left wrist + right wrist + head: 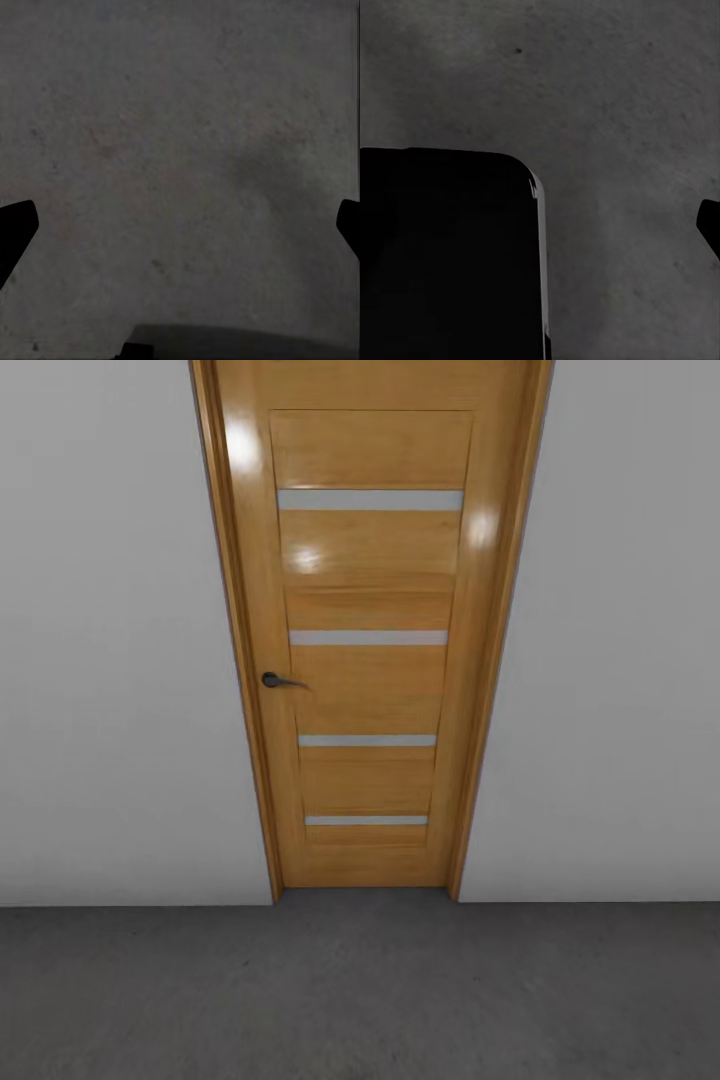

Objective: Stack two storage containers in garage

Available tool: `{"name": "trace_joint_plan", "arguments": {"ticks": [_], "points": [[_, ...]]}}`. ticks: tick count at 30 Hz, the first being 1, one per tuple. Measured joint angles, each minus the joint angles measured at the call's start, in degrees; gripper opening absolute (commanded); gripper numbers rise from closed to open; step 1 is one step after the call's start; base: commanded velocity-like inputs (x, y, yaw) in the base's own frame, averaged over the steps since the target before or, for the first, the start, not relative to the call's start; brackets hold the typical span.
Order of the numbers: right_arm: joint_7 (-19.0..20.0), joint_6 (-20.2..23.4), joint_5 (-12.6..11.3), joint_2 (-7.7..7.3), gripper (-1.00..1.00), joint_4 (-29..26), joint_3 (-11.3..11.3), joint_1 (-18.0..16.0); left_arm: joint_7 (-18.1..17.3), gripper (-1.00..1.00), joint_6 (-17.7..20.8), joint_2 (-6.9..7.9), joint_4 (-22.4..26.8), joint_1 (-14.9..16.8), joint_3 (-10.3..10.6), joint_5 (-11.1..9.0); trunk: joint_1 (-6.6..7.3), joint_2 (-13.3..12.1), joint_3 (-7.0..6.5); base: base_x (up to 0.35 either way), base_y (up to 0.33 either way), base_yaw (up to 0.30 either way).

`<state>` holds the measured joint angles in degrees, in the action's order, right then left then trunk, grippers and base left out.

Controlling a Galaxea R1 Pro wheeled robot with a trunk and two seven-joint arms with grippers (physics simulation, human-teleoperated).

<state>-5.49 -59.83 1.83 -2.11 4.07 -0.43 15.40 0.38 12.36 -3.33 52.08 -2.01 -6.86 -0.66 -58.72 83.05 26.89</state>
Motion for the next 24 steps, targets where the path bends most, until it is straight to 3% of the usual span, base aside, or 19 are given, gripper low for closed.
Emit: {"name": "trace_joint_plan", "arguments": {"ticks": [3, 5, 9, 11, 14, 21, 24], "points": [[-0.05, 0.0, -0.03, 0.0, 1.0, 0.0, -0.05, 0.0, 0.01, 1.0, -0.38, -0.02, 1.77, 0.27, 0.05, 0.95, 0.0, 0.0, 0.0, 0.0, 0.0, 0.0], [-0.08, 0.0, -0.04, 0.0, 1.0, 0.0, -0.07, 0.0, -0.04, 1.0, -0.99, -0.11, 3.62, 1.71, 0.07, 3.44, 0.0, 0.0, 0.0, 0.0, 0.0, 0.0], [-0.1, 0.0, -0.05, 0.0, 1.0, -0.01, -0.08, 0.01, -0.39, 1.0, -0.62, -0.72, 4.52, 7.56, 0.12, 7.91, 0.0, -0.01, -0.02, 0.0, 0.0, 0.0], [-0.1, 0.0, -0.05, 0.0, 1.0, 0.0, -0.08, 0.01, -0.56, 1.0, 1.02, -1.22, 4.58, 11.35, 0.12, 9.01, 0.0, -0.01, -0.02, 0.0, 0.0, 0.0], [-0.1, 0.0, -0.05, 0.0, 1.0, 0.0, -0.08, 0.01, -0.81, 1.0, 4.87, -1.96, 4.59, 17.19, 0.15, 9.62, 0.0, -0.01, -0.02, 0.0, 0.0, 0.0], [-0.15, 0.0, 0.01, 0.0, 1.0, -0.13, -0.08, 0.01, -0.96, 1.0, 6.29, -2.48, 4.32, 25.88, 0.14, 9.76, 0.0, 0.0, -0.02, 0.0, 0.0, 0.0], [-0.22, 0.0, 0.02, 0.0, 1.0, -0.17, -0.08, 0.01, -1.07, 1.0, 6.35, -2.48, 1.82, 29.39, 0.14, 9.74, 0.0, -0.01, -0.01, 0.0, 0.0, 0.0]]}}
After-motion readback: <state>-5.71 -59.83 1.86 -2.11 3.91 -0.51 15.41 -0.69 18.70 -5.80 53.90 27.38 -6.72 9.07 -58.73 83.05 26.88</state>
